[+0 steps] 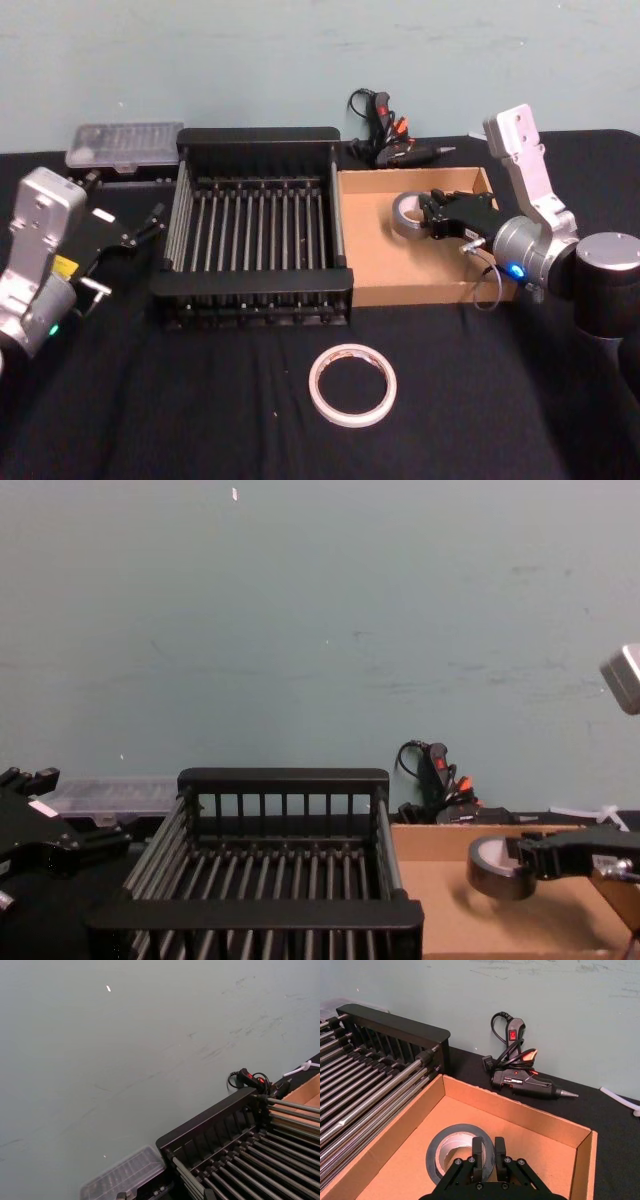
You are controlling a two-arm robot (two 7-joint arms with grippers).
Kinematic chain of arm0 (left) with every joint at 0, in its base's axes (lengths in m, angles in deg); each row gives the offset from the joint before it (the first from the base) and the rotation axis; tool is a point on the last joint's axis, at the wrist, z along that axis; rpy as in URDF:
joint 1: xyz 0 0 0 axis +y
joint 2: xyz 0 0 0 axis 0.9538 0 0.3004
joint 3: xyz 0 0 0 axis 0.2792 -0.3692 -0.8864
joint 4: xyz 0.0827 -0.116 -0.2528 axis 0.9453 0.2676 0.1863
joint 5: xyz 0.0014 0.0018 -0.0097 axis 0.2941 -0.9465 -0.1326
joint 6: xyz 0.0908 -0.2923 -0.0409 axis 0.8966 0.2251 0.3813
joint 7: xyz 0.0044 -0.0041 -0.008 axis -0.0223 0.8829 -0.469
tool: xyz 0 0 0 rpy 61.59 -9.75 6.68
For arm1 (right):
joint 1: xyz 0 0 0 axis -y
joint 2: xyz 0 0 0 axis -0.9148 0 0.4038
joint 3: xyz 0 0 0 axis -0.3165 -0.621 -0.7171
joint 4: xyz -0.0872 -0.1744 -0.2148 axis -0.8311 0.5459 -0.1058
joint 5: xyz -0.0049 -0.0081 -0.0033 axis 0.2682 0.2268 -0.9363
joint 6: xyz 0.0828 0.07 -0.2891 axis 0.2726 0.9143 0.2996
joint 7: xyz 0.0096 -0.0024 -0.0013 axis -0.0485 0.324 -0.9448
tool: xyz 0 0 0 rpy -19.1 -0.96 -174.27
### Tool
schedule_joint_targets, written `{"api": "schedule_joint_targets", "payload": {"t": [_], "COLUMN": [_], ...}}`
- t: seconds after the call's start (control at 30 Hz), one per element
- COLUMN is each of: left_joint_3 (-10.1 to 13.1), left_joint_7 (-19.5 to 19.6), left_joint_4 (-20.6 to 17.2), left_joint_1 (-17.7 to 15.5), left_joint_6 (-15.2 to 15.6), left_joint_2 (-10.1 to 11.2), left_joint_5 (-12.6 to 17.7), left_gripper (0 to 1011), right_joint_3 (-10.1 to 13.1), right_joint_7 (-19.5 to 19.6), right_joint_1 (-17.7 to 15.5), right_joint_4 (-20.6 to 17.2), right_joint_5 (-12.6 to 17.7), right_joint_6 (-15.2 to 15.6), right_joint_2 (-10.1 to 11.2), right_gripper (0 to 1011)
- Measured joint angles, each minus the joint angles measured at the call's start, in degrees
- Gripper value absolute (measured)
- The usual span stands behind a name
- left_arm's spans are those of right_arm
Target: Pick up the white tape and place it into the black box , Pick up the silver tape and place it into the brown box.
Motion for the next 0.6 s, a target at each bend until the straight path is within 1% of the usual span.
{"api": "schedule_joint_targets", "payload": {"t": [0.2,0.27,0.3,0.4,0.57,0.6], "left_joint_3": [0.0,0.0,0.0,0.0,0.0,0.0], "left_joint_7": [0.0,0.0,0.0,0.0,0.0,0.0], "left_joint_4": [0.0,0.0,0.0,0.0,0.0,0.0], "left_joint_1": [0.0,0.0,0.0,0.0,0.0,0.0], "left_joint_6": [0.0,0.0,0.0,0.0,0.0,0.0], "left_joint_2": [0.0,0.0,0.0,0.0,0.0,0.0], "left_joint_5": [0.0,0.0,0.0,0.0,0.0,0.0], "left_gripper": [1001,1001,1001,1001,1001,1001], "right_joint_3": [0.0,0.0,0.0,0.0,0.0,0.0], "right_joint_7": [0.0,0.0,0.0,-0.1,-0.1,-0.1], "right_joint_1": [0.0,0.0,0.0,0.0,-0.1,-0.1], "right_joint_4": [0.0,-0.1,-0.1,-0.1,-0.1,-0.1], "right_joint_5": [0.0,0.0,0.1,0.1,0.1,0.1], "right_joint_6": [-0.1,-0.2,-0.2,-0.2,-0.2,-0.2], "right_joint_2": [0.0,0.0,0.0,0.1,0.1,0.1], "right_gripper": [157,213,265,322,504,520]}}
